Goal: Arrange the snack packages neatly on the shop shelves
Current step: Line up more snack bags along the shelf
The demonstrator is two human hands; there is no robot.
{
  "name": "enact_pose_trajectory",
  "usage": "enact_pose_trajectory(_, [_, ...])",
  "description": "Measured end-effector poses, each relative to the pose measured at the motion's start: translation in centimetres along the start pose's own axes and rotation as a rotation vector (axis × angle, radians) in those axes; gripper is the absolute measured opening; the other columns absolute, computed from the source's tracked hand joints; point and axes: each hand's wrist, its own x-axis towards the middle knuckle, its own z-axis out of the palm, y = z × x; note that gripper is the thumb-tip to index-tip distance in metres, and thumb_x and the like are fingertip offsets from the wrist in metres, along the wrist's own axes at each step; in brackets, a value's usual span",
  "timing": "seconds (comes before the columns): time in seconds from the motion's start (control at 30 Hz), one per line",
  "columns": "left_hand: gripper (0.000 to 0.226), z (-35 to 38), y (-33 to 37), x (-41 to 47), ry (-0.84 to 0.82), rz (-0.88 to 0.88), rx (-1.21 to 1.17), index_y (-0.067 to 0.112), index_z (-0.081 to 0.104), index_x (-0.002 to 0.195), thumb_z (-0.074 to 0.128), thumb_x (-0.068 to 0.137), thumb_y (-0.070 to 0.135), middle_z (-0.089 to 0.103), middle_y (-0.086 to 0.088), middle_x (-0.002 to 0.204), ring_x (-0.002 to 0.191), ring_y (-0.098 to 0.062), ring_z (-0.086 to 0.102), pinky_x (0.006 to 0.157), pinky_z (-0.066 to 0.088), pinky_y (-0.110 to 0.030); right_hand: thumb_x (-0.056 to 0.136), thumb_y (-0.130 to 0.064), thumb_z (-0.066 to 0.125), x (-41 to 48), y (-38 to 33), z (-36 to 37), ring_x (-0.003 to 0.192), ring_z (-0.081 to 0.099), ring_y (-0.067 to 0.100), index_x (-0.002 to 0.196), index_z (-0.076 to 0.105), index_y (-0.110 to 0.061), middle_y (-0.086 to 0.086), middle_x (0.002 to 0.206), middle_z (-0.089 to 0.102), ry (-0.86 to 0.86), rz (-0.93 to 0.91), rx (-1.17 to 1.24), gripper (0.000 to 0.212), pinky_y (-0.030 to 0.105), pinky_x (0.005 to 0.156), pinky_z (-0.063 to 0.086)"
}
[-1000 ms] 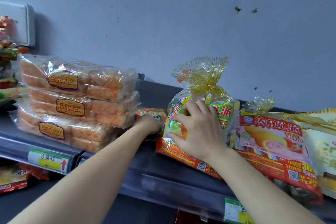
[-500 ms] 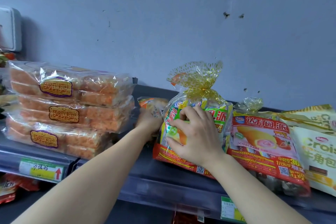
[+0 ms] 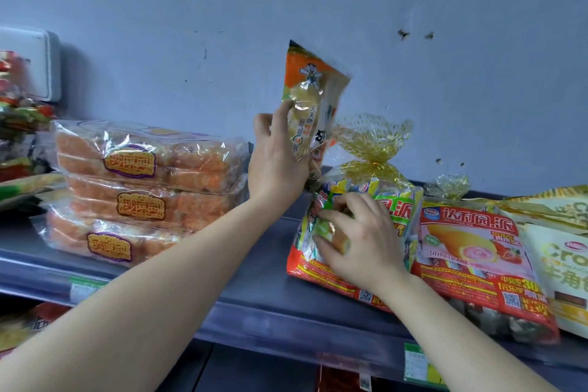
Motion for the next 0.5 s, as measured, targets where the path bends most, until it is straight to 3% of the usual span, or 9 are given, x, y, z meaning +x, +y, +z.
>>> enact_pose_trajectory(0.17, [0.076,-3.7,0.1,-0.6,0.080,0.105,-0.054,0.025,0.032,0.143,0.071,0.080,0.011,0.034,-0.001,0.125,0.086,-0.009,0.043,0.070,0.054,-0.044,0.084,-0.045,0.062,0.9,-1.9,-0.8,0.095,0.059,0.015,0.125,0.057,-0.018,-0.006,0.100,0.064,0.003,0.290,0.260,0.049,0.036,0.086,0.048])
enact_pose_trajectory(0.33, [0.078,-6.8,0.3,-2.8,0.110,0.080,-0.238,0.023,0.035,0.141,0.076,0.076,0.013,0.034,0.004,0.116,0.097,0.017,0.041,0.086,0.052,-0.030,0.090,-0.036,0.062,2.0,-5.4,-2.0,0.104,0.060,0.006,0.144,0.034,-0.027,-0.006,0.116,0.061,0.063,0.581,0.805,0.061,0.030,0.093,0.049])
enact_pose_trajectory(0.43, [0.081,-9.3,0.8,-4.7,0.088,0.038,-0.266,0.023,0.035,0.141,0.078,0.073,0.015,0.038,0.000,0.119,0.102,0.015,0.041,0.093,0.049,-0.029,0.095,-0.029,0.055,2.3,-8.0,-3.2,0.101,0.058,-0.007,0.146,0.031,-0.031,-0.010,0.112,0.061,0.021,0.608,1.041,0.056,0.008,0.084,0.044])
enact_pose_trajectory(0.5, [0.083,-11.2,0.9,-6.2,0.061,0.026,-0.280,0.024,0.036,0.140,0.079,0.070,0.021,0.040,-0.002,0.121,0.107,0.006,0.044,0.094,0.050,-0.035,0.095,-0.018,0.057,2.2,-9.6,-3.9,0.091,0.063,-0.006,0.137,0.042,-0.029,-0.013,0.094,0.068,0.020,0.571,1.137,0.045,0.009,0.081,0.045])
